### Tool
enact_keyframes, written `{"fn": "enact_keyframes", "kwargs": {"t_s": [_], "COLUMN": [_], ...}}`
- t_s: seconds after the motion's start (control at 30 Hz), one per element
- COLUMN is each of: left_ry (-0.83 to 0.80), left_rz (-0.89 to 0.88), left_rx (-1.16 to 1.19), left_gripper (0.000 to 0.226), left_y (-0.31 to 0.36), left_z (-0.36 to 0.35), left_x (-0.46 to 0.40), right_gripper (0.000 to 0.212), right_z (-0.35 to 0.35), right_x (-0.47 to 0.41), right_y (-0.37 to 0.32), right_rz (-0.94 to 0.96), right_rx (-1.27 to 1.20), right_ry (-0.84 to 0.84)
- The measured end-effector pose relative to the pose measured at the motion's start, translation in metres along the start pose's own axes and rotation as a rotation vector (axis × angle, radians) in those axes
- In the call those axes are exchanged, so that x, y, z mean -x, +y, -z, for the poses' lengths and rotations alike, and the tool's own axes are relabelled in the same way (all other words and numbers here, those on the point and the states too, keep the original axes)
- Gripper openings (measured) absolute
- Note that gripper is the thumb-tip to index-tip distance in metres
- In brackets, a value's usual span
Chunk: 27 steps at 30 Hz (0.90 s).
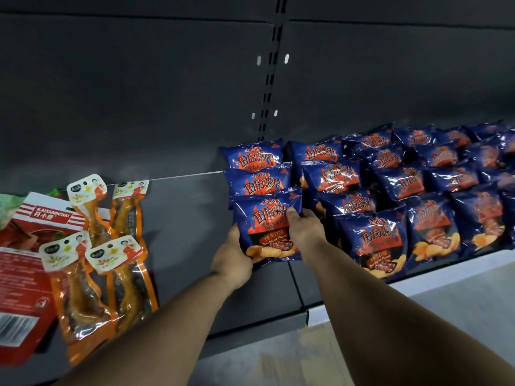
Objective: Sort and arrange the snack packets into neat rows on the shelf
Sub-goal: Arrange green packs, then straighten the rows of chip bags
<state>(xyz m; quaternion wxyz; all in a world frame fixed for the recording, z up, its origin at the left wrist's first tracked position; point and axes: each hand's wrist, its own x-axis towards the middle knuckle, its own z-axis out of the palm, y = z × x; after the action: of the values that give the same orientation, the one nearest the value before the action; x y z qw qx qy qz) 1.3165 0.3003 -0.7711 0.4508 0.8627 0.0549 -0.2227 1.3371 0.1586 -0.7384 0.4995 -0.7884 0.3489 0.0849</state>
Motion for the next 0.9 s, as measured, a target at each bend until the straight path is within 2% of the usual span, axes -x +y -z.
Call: {"fn": "enact_keyframes", "kwargs": {"t_s": [0.43,0.6,0.7,0.8,0.9], "left_ry": [0.002,0.011,0.032,0.065,0.089], "left_rz": [0.017,0.022,0.034,0.009,-0.009], "left_rx": [0.065,0.126,0.123,0.112,0.11], "left_gripper": [0.069,0.088,0.09,0.083,0.076], "left_y": [0.008,0.014,0.018,0.018,0.017], "left_z": [0.01,0.022,0.03,0.038,0.049], "left_x": [0.016,0.024,0.028,0.033,0.039], "right_gripper": [0.061,0.06,0.059,0.047,0.031], "right_z": [0.001,0.004,0.003,0.002,0.003], "right_x": [0.003,0.007,0.011,0.02,0.032], "right_y": [-0.006,-0.009,-0.013,-0.019,-0.026], "right_rz": [-0.038,-0.034,-0.005,0.082,0.232], "right_rx": [-0.002,-0.039,-0.001,0.058,0.062], "right_ry": [0.084,0.171,0.256,0.383,0.335]}}
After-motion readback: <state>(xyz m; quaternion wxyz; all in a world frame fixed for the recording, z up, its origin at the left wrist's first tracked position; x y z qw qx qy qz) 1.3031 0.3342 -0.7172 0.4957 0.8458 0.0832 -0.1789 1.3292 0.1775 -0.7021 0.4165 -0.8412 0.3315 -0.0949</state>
